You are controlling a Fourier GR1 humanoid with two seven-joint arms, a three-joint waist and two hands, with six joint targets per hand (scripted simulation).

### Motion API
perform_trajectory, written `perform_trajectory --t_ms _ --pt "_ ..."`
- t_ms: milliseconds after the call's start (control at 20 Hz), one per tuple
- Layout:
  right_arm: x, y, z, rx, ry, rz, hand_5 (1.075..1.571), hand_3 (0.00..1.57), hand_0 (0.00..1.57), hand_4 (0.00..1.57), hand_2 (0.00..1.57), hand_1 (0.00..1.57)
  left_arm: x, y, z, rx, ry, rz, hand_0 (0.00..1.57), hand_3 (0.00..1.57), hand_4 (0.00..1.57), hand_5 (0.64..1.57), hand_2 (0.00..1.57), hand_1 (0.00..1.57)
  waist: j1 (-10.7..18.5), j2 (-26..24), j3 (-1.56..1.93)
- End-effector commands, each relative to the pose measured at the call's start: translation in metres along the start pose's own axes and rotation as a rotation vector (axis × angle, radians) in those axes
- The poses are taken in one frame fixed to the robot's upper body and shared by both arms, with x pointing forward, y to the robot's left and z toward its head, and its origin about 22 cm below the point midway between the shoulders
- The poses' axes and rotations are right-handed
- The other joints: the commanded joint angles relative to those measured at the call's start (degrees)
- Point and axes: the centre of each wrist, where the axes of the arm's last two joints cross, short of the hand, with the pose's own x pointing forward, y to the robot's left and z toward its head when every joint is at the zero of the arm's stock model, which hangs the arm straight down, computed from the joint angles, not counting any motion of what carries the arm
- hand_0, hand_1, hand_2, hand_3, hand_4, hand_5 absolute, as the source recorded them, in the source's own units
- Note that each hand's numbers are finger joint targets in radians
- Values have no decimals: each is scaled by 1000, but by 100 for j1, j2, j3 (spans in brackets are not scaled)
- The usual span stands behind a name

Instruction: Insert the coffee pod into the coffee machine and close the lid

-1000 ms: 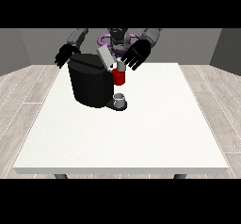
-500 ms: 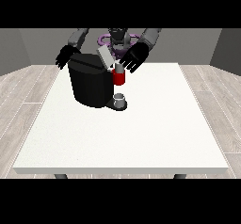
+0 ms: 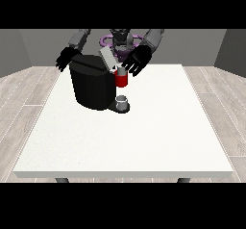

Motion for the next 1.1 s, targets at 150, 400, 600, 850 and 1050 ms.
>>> perform_trajectory --t_ms 150,400,600,850,1050 --pt "-2 -9 2 -19 39 -11 1571 0 0 448 0 0 -10 -18 4 -61 7 7 1221 1199 488 1571 1275 1221 114 -183 0" --pt "-14 -13 9 -16 6 -1 1571 0 0 445 0 0 -7 -15 2 -38 37 14 1220 1167 481 1571 1266 1220 14 12 1" --pt "-1 -1 3 -33 6 -1 1571 0 0 403 0 0 -11 -12 3 -65 27 10 1204 1089 463 1571 1226 1204 62 -107 -1" --pt "-3 -14 -5 -47 0 -7 1571 0 0 380 0 0 -1 -6 0 -41 -7 -49 1118 990 442 1571 1158 1118 139 77 0" --pt "4 -4 -6 -6 -36 -8 1571 0 0 438 0 0 0 9 -1 -21 18 -56 1066 945 380 1571 1116 1066 62 144 1"
